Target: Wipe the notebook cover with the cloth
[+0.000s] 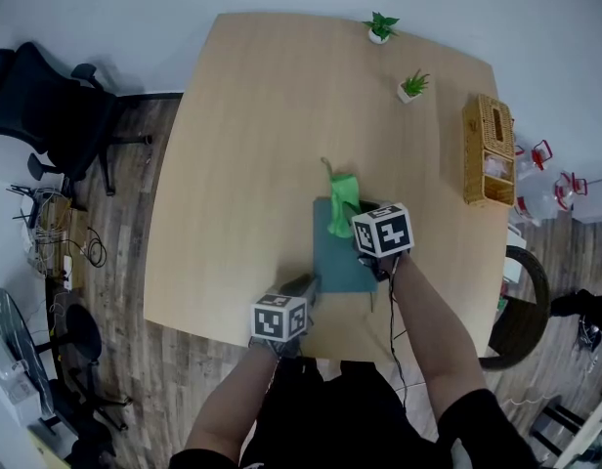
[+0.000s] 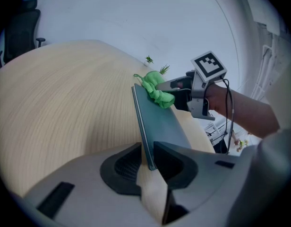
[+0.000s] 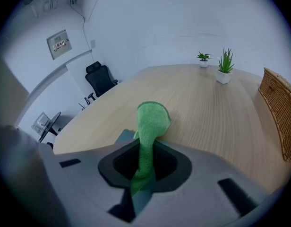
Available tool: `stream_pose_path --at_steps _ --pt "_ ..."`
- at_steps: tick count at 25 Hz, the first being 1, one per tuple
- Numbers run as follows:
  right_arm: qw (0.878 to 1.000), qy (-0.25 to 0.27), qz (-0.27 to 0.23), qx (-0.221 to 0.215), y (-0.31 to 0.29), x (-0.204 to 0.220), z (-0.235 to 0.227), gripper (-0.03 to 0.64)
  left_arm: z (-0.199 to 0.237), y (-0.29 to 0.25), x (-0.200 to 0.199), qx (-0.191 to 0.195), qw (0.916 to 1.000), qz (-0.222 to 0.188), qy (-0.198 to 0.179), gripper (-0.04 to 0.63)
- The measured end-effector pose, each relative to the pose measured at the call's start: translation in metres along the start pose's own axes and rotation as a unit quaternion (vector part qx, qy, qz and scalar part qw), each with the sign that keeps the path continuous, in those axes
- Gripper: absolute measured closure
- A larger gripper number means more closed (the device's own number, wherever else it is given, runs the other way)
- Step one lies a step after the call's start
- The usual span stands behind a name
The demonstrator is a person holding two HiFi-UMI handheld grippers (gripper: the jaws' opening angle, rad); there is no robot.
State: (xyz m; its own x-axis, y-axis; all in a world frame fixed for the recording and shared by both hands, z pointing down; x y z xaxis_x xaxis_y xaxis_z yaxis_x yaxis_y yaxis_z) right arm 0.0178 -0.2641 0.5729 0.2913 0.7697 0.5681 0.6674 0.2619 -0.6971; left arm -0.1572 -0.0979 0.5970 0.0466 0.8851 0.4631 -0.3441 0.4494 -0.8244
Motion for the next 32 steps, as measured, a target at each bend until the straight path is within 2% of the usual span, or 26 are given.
stream_pose_path --at_steps 13,32 --pt "1.000 -0.005 0.001 -0.003 0.017 0.029 0.010 0.558 -0.001 0.000 0.001 -0.007 1.0000 -0.005 -0.004 0.520" --pt "1.000 -0.013 0.014 -0.023 0.048 0.098 0.050 0.558 -0.004 -0.005 0.008 -0.004 0.9999 -0.009 -0.006 0.518"
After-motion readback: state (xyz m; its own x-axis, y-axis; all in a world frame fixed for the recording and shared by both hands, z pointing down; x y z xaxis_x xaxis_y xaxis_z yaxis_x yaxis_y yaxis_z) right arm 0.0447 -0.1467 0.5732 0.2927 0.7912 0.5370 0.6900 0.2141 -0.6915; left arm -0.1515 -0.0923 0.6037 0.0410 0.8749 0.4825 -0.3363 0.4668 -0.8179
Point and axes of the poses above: the fingertips, and each gripper's own axes: y backward along the fingers, z to its left, x out of its underside, the point moved 10 cm from there along y, backward along the fingers, and after that the axes turned 15 degrees about -x, right-handed, at the moved point
